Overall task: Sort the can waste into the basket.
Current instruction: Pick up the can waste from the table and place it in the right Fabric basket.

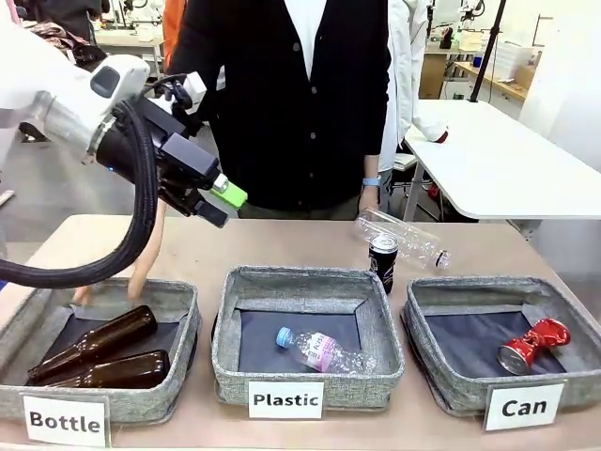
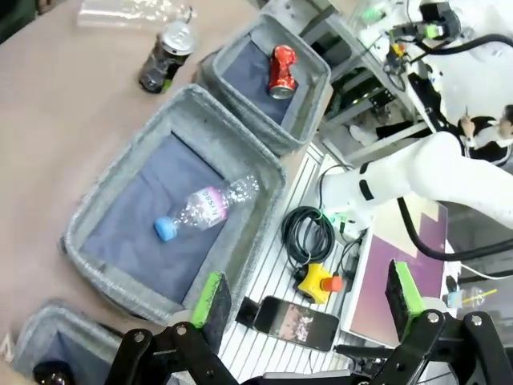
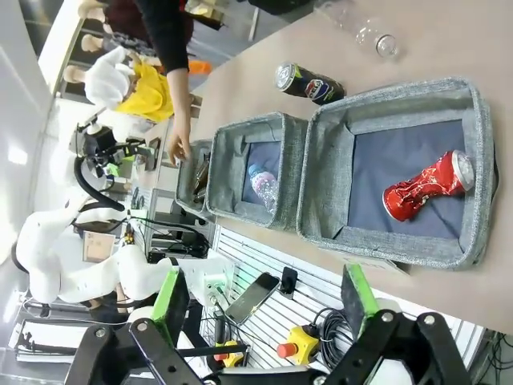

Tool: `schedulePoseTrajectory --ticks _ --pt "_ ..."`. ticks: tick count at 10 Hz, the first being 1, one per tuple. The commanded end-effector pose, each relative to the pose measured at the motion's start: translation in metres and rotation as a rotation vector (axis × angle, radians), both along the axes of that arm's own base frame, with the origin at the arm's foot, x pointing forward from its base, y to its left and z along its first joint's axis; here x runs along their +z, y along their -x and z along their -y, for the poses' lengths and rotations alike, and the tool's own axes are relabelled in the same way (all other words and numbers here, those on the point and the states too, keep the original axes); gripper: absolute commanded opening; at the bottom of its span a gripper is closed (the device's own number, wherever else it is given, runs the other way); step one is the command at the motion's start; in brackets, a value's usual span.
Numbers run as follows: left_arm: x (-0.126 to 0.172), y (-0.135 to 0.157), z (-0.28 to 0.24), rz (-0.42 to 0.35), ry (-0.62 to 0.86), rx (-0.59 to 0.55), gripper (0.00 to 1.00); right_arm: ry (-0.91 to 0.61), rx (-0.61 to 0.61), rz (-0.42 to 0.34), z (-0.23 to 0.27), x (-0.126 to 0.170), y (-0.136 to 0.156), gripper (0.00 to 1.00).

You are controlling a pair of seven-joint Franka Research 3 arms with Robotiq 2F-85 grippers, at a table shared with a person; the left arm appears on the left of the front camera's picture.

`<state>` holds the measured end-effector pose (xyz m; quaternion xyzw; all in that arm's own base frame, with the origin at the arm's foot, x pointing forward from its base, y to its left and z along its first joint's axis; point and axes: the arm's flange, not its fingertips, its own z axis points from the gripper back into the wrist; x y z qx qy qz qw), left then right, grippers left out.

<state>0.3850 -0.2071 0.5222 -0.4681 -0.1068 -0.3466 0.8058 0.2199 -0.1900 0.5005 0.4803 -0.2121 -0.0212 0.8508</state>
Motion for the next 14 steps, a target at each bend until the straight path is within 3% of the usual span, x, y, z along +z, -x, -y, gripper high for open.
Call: schedulePoseTrajectory --ticks 1,5,8,9,11,12,14 --pt "0.002 -0.009 0.007 0.032 0.009 -0.034 1.0 0.002 0.006 -0.009 0.006 0.002 -0.001 1.0" --pt "0.005 -0.007 0.006 0.049 0.001 -0.031 1.0 -0.002 0.0 -0.019 0.009 -0.001 0.0 1.0" --pt "0.03 0.013 -0.085 -0.021 0.088 0.193 1.0 0.011 0.05 -0.028 -0.004 -0.003 -0.007 1.0" --pt "0.031 0.032 -0.123 -0.053 0.113 0.328 1.0 -0.007 0.115 -0.024 -0.026 -0.004 -0.015 1.0" --pt "0.004 0.066 -0.182 -0.16 0.187 0.458 1.0 -0.079 0.2 -0.022 -0.089 -0.011 -0.033 1.0" --pt "-0.026 0.083 -0.213 -0.217 0.255 0.526 1.0 -0.139 0.189 -0.053 -0.124 -0.017 -0.041 1.0" --pt "-0.086 0.119 -0.269 -0.267 0.443 0.644 1.0 -0.276 0.166 -0.186 -0.184 -0.028 -0.054 1.0"
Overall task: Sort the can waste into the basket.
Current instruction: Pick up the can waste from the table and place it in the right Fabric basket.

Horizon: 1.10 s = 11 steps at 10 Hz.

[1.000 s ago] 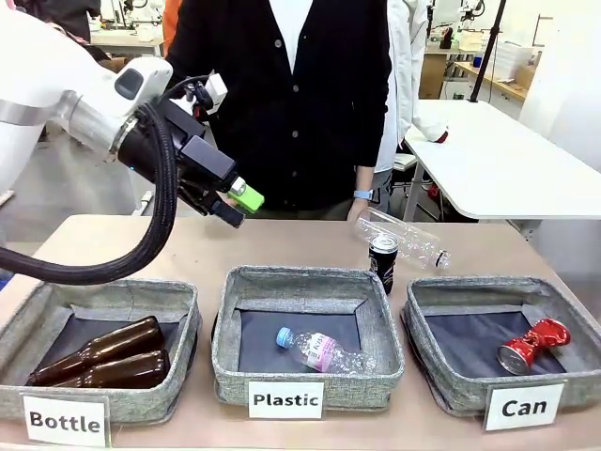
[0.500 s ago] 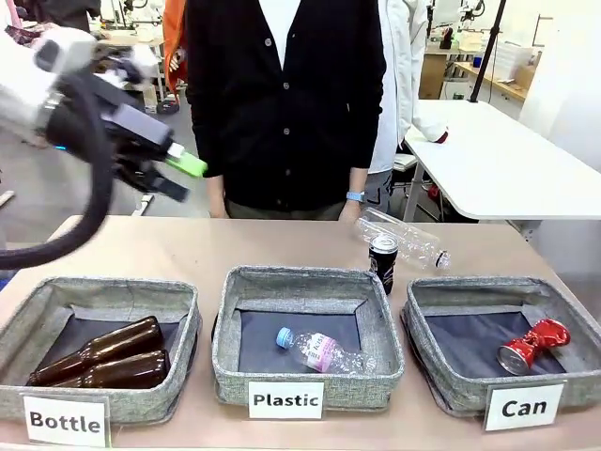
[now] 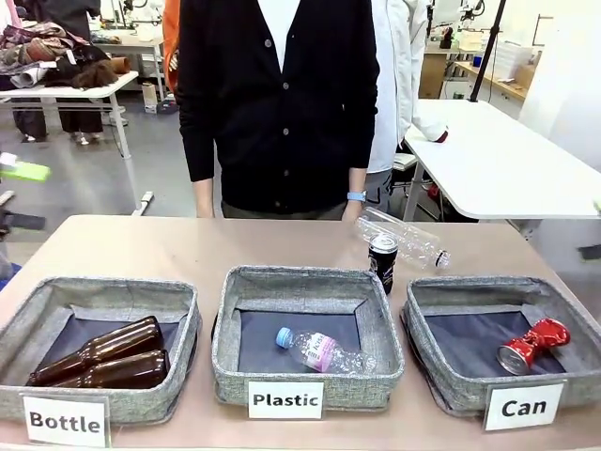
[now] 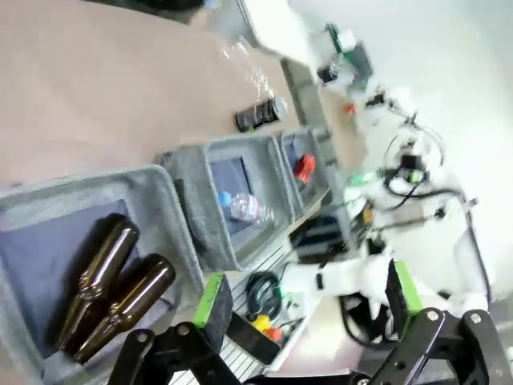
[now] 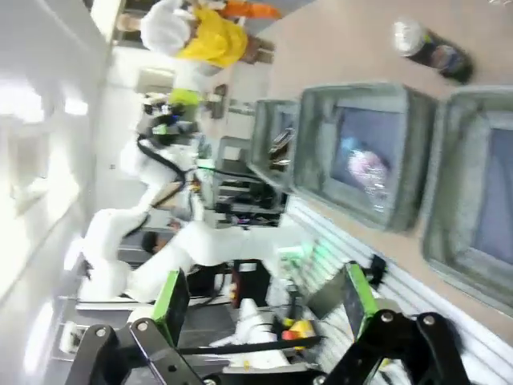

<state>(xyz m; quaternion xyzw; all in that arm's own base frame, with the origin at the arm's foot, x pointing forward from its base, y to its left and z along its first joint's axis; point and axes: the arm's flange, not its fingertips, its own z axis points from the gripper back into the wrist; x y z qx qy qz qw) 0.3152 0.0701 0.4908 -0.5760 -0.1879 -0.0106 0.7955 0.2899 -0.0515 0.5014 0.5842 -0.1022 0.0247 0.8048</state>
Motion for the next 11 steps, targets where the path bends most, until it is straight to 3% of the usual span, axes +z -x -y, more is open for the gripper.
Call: schedulePoseTrajectory --ticks 1,2,4,5,11 --pt "-0.07 0.077 -0.009 0.01 0.165 0.133 1.0 -0.105 -0.085 -0.176 -0.065 -0.033 0.019 1.0" --pt "-0.083 0.072 -0.023 -0.006 0.226 0.171 1.0 -0.139 -0.11 -0.261 -0.071 -0.038 0.007 1.0" --pt "-0.098 0.063 -0.027 -0.146 0.218 0.183 1.0 -0.152 -0.144 -0.286 -0.071 -0.053 0.001 1.0" --pt "-0.048 0.022 -0.091 -0.072 0.186 0.186 1.0 -0.115 -0.056 -0.243 -0.048 -0.013 -0.037 1.0" --pt "-0.048 0.022 -0.091 -0.072 0.186 0.186 1.0 -0.115 -0.056 -0.243 -0.048 -0.013 -0.037 1.0"
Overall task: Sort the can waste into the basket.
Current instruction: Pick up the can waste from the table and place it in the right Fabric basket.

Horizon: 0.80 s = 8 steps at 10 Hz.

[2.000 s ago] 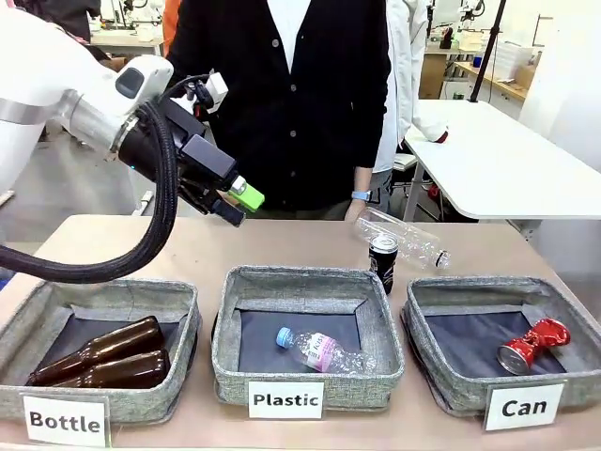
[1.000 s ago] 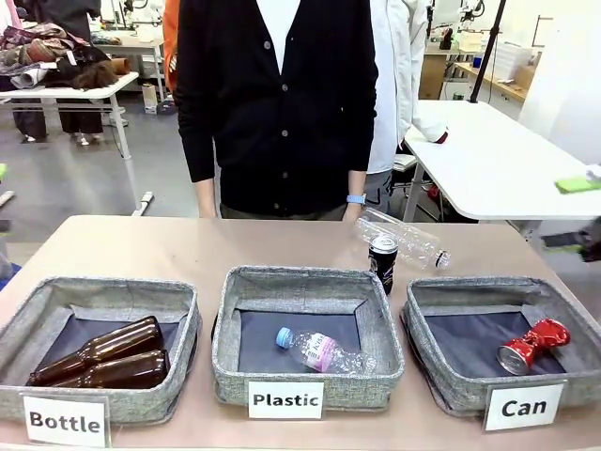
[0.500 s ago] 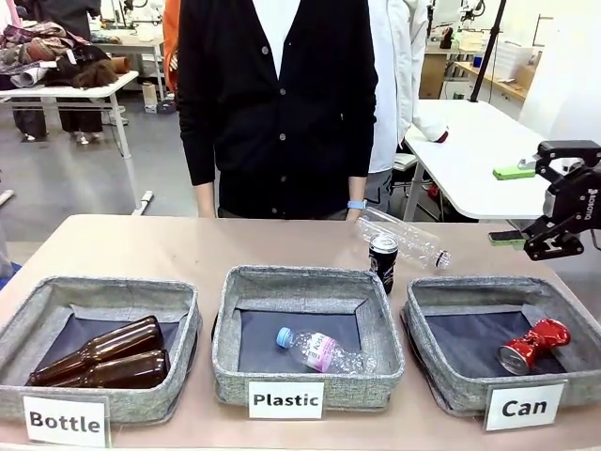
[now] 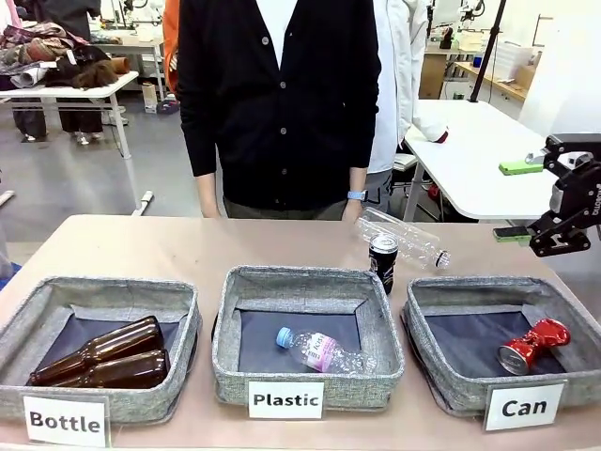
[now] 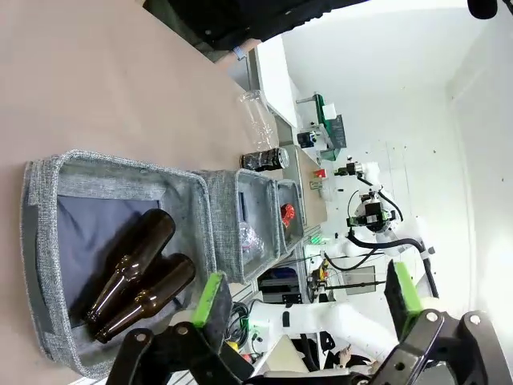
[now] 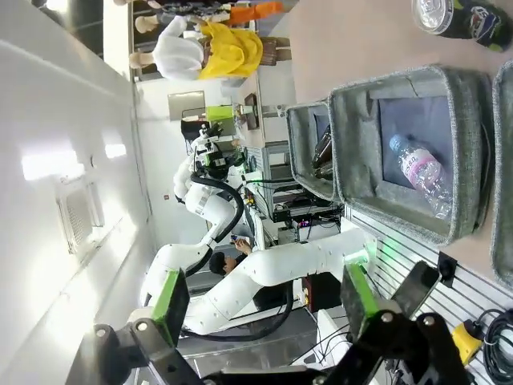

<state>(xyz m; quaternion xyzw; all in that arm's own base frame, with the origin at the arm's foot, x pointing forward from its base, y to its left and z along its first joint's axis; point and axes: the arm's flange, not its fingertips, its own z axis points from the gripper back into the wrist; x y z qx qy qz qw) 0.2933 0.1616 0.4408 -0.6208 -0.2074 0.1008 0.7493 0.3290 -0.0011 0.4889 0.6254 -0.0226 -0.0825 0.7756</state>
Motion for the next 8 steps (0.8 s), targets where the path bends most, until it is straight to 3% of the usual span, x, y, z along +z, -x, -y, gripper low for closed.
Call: schedulePoseTrajectory --ticks 1,4,5,6,8 --pt "0.002 0.0 0.0 0.011 0.017 0.005 1.0 0.002 0.014 0.008 0.002 -0.001 0.002 1.0" --pt "0.002 0.0 0.0 0.011 0.017 0.005 1.0 0.0 0.0 0.0 0.0 0.0 0.0 1.0" --pt "0.002 0.0 0.0 0.011 0.017 0.005 1.0 0.555 -0.066 0.116 -0.017 0.02 0.017 1.0" --pt "0.002 0.0 0.0 0.011 0.017 0.005 1.0 0.812 -0.141 0.256 -0.034 0.026 0.005 1.0" --pt "0.002 0.0 0.0 0.011 0.017 0.005 1.0 1.189 -0.328 0.369 -0.037 0.021 -0.025 1.0"
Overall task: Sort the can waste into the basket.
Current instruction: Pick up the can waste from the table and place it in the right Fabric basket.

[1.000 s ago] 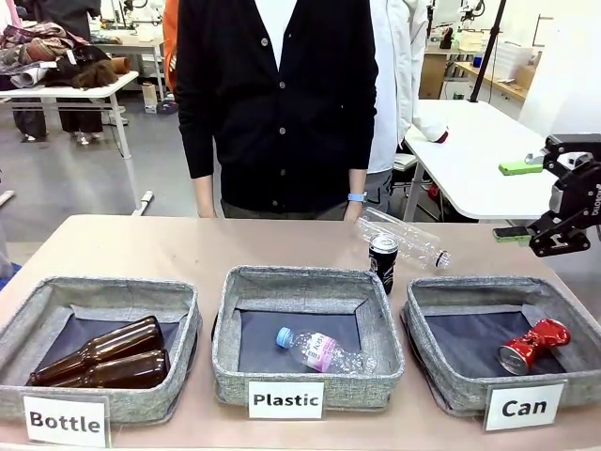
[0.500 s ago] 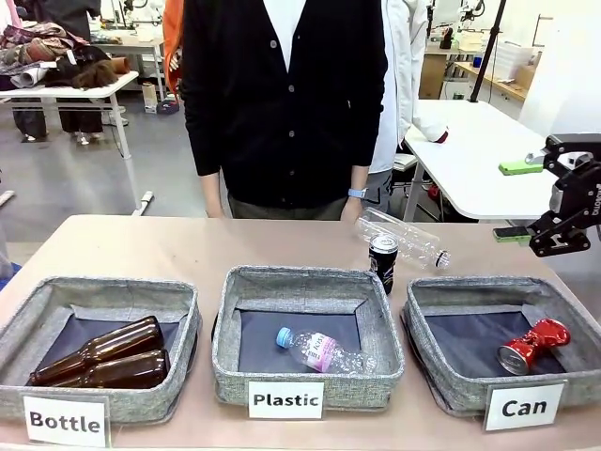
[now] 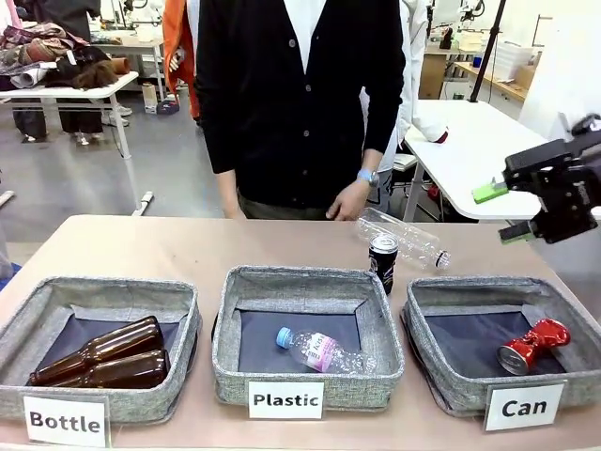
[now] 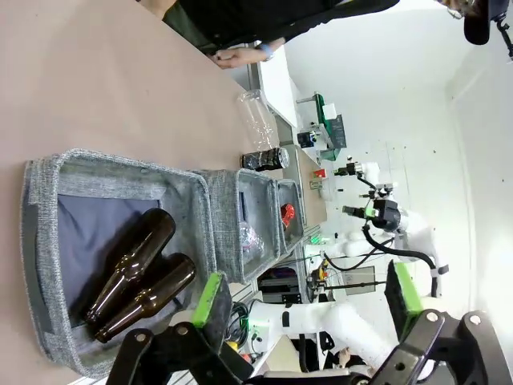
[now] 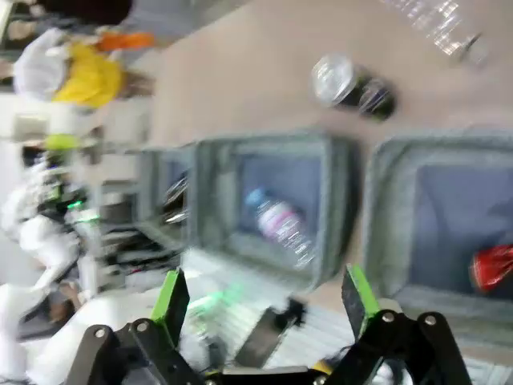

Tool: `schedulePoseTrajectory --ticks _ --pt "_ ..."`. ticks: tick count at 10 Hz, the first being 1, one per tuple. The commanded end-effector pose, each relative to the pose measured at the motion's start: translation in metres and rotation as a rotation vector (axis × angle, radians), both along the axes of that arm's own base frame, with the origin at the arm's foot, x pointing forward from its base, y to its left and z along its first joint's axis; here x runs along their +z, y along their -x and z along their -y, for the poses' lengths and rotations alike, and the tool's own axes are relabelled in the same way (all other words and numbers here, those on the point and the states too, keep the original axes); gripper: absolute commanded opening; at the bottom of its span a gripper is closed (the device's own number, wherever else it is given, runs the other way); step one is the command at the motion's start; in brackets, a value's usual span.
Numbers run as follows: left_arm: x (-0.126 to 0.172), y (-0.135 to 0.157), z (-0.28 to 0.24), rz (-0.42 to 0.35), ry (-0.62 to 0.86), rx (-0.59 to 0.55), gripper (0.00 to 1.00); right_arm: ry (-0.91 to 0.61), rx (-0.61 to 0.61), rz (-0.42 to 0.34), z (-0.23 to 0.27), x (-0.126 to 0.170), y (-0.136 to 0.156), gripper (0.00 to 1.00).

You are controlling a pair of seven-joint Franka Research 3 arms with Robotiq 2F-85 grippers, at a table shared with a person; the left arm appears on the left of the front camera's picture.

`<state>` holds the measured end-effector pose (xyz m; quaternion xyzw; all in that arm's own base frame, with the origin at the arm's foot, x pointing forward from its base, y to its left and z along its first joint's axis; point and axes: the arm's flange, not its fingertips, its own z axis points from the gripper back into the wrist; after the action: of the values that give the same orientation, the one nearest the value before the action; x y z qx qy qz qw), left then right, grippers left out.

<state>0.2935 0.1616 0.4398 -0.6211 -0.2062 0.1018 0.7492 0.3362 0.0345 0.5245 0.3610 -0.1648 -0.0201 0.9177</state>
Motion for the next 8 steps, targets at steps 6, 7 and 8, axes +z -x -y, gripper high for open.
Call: schedulePoseTrajectory --ticks 6,7,8 --pt "0.003 0.001 0.0 0.014 0.016 0.005 1.0 0.38 -0.137 0.266 0.003 0.008 -0.021 1.0" --pt "0.003 0.001 0.0 0.014 0.016 0.005 1.0 0.382 -0.026 0.263 0.007 -0.003 -0.038 1.0" --pt "0.003 0.001 0.0 0.014 0.016 0.005 1.0 0.31 0.111 0.315 0.019 -0.009 -0.051 1.0"
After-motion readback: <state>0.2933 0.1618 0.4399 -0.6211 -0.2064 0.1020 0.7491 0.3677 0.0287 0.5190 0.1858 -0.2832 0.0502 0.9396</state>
